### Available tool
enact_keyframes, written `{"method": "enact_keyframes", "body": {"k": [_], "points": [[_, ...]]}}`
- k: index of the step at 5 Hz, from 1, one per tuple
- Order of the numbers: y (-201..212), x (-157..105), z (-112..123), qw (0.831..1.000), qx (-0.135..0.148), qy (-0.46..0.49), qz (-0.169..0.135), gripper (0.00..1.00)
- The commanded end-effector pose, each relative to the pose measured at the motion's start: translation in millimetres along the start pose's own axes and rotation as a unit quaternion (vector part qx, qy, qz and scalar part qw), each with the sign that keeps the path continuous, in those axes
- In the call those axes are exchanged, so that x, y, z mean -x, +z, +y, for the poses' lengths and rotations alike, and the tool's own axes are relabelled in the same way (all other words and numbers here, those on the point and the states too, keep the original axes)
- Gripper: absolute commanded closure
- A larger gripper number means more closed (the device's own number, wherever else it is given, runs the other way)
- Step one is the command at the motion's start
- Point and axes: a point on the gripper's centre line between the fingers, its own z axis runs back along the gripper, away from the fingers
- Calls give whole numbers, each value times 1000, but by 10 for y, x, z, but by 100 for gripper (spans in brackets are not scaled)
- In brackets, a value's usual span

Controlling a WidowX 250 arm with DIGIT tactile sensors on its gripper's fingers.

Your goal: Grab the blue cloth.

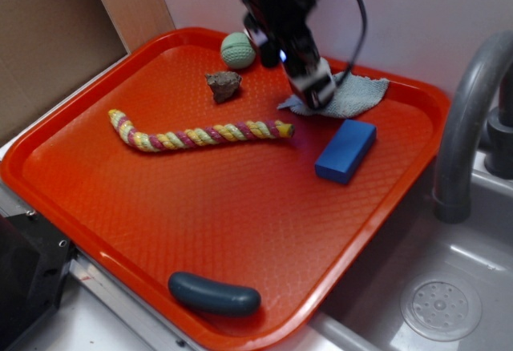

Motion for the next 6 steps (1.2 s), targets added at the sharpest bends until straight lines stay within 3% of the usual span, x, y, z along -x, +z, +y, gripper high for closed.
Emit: {"method": "enact_keyframes", "body": {"k": [1, 2, 4, 5, 6], "points": [[-113, -201, -69, 1000, 14, 15, -15, 56], [-106, -215, 43, 999, 23, 40, -10, 100], [100, -74, 483, 991, 33, 130, -5, 100], [462, 256, 658, 985, 11, 169, -35, 100], [948, 687, 765, 984, 23, 177, -20, 100]]}}
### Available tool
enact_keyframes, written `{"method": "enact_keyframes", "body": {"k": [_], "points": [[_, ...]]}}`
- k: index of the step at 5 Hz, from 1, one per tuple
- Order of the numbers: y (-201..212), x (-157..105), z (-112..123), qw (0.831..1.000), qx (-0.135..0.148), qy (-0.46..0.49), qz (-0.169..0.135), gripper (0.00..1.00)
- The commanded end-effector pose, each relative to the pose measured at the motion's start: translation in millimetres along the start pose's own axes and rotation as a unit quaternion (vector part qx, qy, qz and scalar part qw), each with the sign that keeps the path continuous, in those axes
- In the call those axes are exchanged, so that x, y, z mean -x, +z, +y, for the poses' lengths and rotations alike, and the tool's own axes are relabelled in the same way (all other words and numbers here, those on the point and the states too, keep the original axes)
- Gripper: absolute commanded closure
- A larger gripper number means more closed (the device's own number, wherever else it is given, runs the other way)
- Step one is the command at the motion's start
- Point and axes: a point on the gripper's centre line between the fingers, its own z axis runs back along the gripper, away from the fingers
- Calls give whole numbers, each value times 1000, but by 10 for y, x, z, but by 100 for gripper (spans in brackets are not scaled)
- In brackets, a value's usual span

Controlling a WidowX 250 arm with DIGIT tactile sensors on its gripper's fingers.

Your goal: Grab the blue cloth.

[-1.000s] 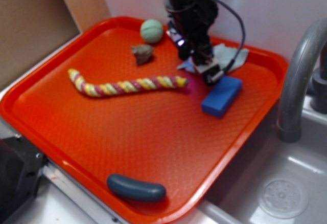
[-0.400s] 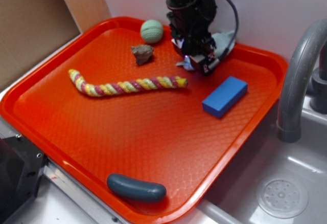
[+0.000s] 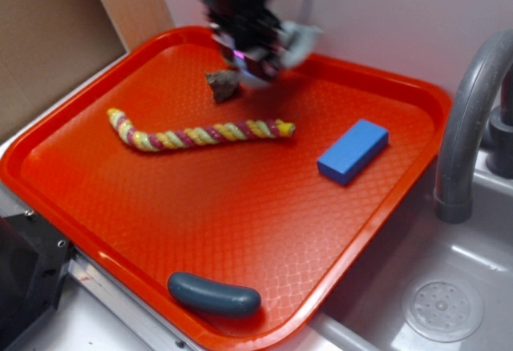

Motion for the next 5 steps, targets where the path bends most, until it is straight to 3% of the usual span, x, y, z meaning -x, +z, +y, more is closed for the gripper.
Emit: {"method": "enact_keyframes", "body": {"k": [1, 2, 3, 5], "points": [[1140, 551, 331, 992, 51, -36, 110, 100], [1537, 997, 216, 990, 53, -105, 81, 100], [1642, 1243, 56, 988, 41, -135, 59, 100], [1395, 1163, -58, 990, 2, -119, 80, 100]]}}
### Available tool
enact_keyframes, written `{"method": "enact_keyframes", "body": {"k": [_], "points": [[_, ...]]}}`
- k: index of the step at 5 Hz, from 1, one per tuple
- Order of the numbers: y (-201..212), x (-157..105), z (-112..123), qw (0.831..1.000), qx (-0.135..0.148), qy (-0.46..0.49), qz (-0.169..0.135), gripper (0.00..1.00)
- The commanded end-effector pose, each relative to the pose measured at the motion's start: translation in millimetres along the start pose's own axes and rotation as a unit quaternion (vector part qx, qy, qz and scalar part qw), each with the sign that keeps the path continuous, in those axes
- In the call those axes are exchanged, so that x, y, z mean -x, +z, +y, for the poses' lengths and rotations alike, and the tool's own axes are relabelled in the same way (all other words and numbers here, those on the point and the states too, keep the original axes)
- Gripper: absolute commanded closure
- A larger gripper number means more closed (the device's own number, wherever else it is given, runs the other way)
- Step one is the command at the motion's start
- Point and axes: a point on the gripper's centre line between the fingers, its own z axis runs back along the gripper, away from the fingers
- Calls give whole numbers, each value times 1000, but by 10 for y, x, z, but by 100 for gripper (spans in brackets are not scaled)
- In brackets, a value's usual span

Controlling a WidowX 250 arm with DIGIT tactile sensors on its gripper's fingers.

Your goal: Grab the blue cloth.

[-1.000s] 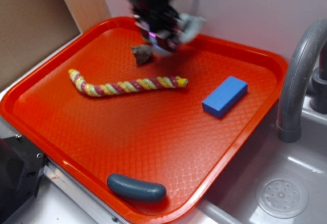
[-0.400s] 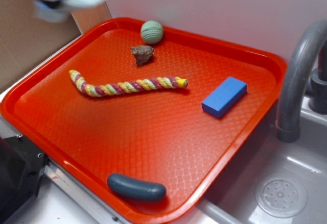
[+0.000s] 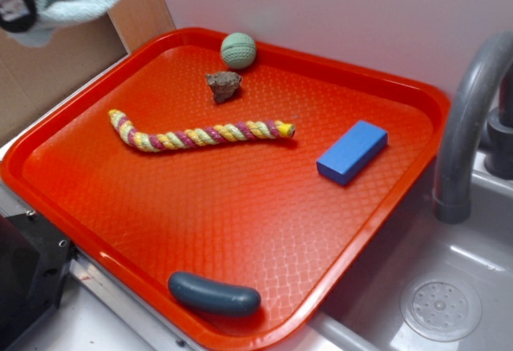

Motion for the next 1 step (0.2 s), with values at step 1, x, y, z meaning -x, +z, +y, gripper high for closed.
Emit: {"method": "enact_keyframes", "body": {"k": [1], "points": [[-112, -117, -28, 999, -32, 13, 15, 100]]}}
